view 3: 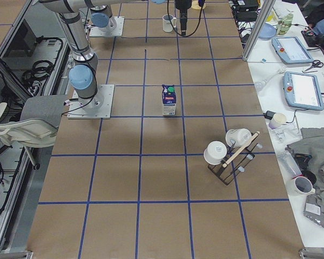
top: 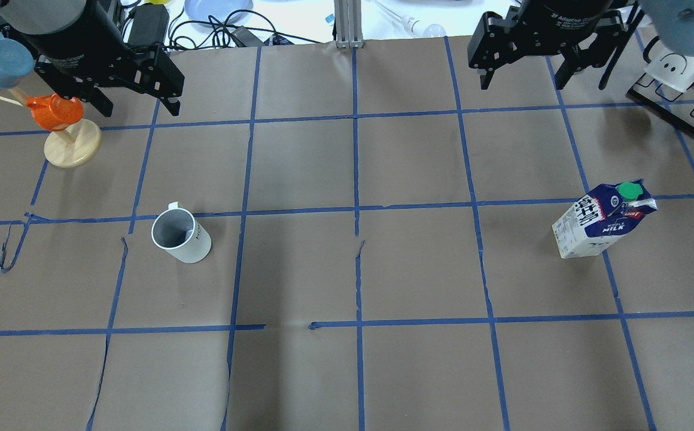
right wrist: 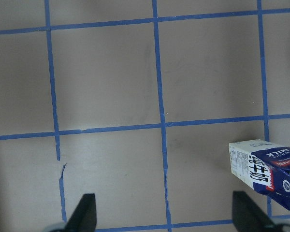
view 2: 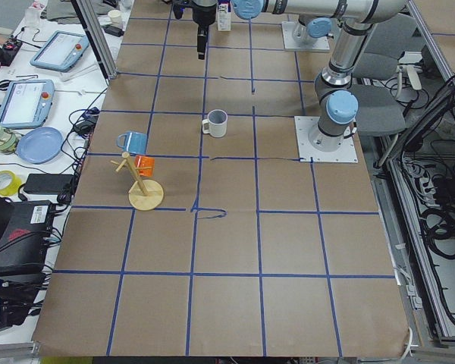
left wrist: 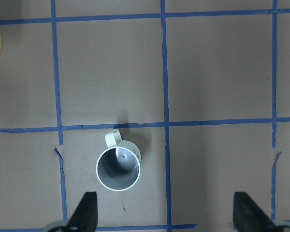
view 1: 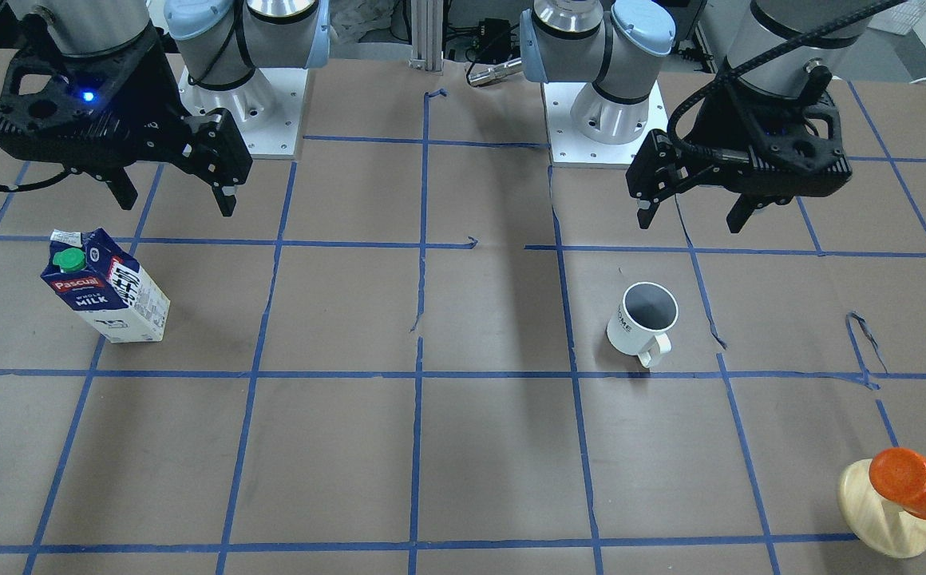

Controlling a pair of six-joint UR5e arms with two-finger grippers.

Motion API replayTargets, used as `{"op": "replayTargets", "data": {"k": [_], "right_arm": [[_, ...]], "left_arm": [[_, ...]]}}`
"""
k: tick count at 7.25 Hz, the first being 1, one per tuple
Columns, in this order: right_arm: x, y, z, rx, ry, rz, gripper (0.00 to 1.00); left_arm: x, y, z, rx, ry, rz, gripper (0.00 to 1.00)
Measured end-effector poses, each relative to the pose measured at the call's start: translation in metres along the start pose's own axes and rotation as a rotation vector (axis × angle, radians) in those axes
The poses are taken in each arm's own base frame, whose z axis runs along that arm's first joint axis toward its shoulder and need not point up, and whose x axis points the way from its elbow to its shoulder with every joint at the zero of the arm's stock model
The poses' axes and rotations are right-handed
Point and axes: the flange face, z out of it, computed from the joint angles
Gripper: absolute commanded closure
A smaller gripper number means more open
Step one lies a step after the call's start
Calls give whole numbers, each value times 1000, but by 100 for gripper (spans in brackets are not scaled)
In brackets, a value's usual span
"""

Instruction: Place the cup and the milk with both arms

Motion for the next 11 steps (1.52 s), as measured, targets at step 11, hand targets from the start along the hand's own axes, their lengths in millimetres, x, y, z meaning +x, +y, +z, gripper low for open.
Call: {"op": "replayTargets", "data": {"k": [11], "right_arm": [[-1,0,-1,5,-1,-35,0]], "left_arm": [[0,1,-1,2,1,0,0]]}}
